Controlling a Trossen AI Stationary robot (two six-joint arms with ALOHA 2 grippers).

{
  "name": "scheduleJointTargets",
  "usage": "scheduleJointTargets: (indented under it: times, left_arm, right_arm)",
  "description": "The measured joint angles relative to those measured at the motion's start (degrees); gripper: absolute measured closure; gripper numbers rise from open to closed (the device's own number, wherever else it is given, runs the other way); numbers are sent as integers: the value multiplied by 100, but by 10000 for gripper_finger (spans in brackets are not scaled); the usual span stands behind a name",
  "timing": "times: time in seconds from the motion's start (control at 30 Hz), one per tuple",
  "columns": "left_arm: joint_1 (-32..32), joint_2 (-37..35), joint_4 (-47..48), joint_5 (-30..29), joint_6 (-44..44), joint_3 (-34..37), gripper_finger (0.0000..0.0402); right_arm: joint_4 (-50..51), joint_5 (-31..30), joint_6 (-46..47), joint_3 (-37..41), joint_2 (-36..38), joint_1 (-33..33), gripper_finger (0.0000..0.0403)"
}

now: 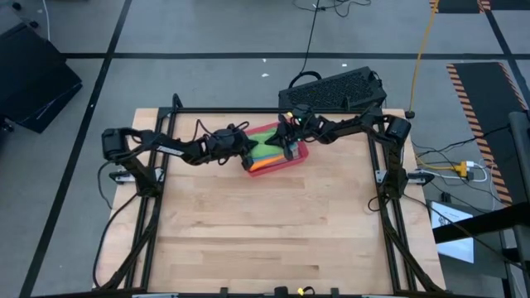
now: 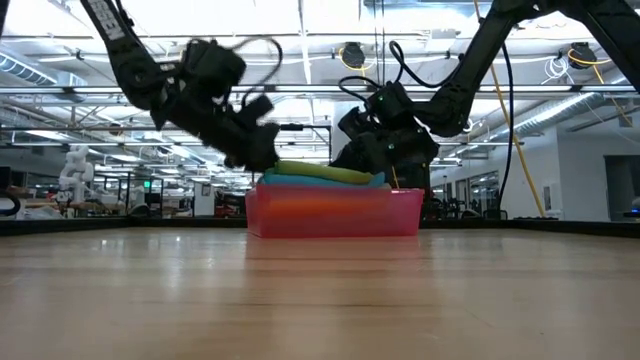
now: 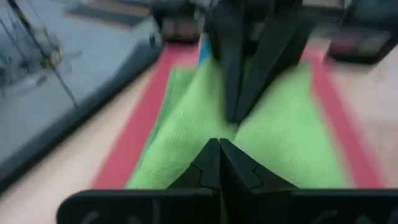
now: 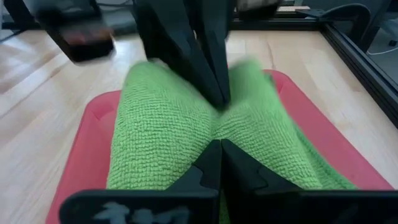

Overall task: Fold microfiber towels
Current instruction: Put the folded green microfiber cloth into the red bin

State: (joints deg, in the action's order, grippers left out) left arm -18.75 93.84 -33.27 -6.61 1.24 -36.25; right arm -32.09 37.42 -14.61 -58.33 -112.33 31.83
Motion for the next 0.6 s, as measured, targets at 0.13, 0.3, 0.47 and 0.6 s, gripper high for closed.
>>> scheduleJointTargets:
  times: [0.13, 0.3, 0.47, 0.6]
  left_arm:
    - [159, -413, -152, -444, -7, -15, 391]
    - [359, -337, -757, -321, -128, -22, 389]
    - [401, 237, -894, 82, -46, -12, 398]
    - [427, 598, -1056, 115, 78, -22, 391]
  right_arm:
    - [-34, 17, 34, 7, 26, 11, 403]
    - [-166, 23, 52, 9, 26, 9, 403]
    - [-285, 27, 178, 9, 26, 1, 403]
    - [-234, 29, 196, 11, 81, 1, 403]
